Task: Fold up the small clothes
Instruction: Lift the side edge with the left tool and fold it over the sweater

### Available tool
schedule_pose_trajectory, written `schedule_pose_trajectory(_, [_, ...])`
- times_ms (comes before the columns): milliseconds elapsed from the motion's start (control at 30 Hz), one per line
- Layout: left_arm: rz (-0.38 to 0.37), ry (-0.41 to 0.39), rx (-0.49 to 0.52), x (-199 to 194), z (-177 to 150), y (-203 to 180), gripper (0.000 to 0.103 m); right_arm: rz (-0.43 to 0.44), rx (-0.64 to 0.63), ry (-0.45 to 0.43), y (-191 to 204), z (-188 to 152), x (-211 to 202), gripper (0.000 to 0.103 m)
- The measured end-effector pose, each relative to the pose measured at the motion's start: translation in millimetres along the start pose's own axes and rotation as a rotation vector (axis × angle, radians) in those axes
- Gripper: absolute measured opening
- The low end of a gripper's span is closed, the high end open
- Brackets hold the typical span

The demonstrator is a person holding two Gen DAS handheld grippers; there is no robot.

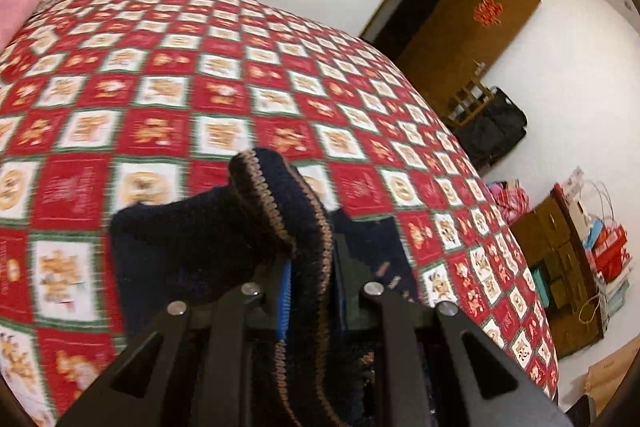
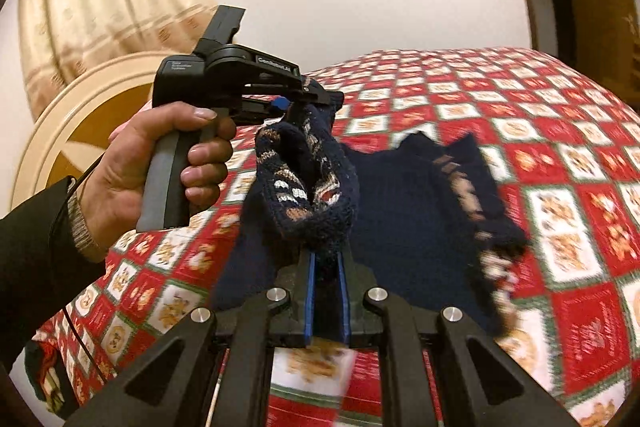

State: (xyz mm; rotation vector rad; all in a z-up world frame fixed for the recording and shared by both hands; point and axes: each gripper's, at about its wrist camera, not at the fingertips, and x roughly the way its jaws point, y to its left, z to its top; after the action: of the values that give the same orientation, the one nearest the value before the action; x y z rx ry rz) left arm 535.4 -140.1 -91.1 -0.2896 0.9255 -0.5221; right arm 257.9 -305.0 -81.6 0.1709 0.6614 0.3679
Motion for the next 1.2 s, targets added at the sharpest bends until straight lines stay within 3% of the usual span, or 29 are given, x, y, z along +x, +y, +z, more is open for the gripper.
schedule_pose_trajectory(367, [0.016,0.114,0.097,82,-17,-71,0.018,-0.002,0.218,0.063,-91,-31,-9,0.009])
schedule_pose_trajectory(467, [0.036,0.137,0.135,98,-21,-86,0.018,0.043,0.307,0.095,-111,-41,-4,0.009])
schedule_pose_trajectory(533, [0.078,0.134,0.174,103,-23,-97,0.021,0.058,0.367,0.108,-125,-45,-1,0.009])
schedule_pose_trajectory(633, [0.029,0.109,0.229,95,-23,-120,0.023,0.073,0.424,0.108,-138,-47,-3,0.010])
schedule_pose_trajectory(700, [0.020,0.071,0.286,80,-23,-138,0.030,0.074,0.444,0.099,-145,-48,-5,0.012])
schedule_pose_trajectory(733, [0.015,0.059,0.305,73,-23,-143,0.039,0.065,0.447,0.093,-148,-48,-7,0.013])
schedule_pose_trajectory(833, [0.075,-0.009,0.372,44,-33,-144,0.058,-0.071,0.410,0.037,-149,-43,-23,0.024])
schedule_pose_trajectory(900, [0.146,-0.036,0.384,32,-40,-130,0.060,-0.189,0.390,-0.033,-148,-38,-42,0.029])
schedule_pose_trajectory(967, [0.196,-0.047,0.364,22,-51,-107,0.063,-0.198,0.355,-0.104,-141,-29,-56,0.029])
schedule_pose_trajectory(1067, [0.289,-0.068,0.321,6,-77,-62,0.064,-0.116,0.227,-0.151,-105,-5,-58,0.029])
schedule_pose_trajectory(1200, [0.323,-0.096,0.235,-12,-104,-20,0.064,0.130,0.155,-0.062,-68,31,-13,0.029])
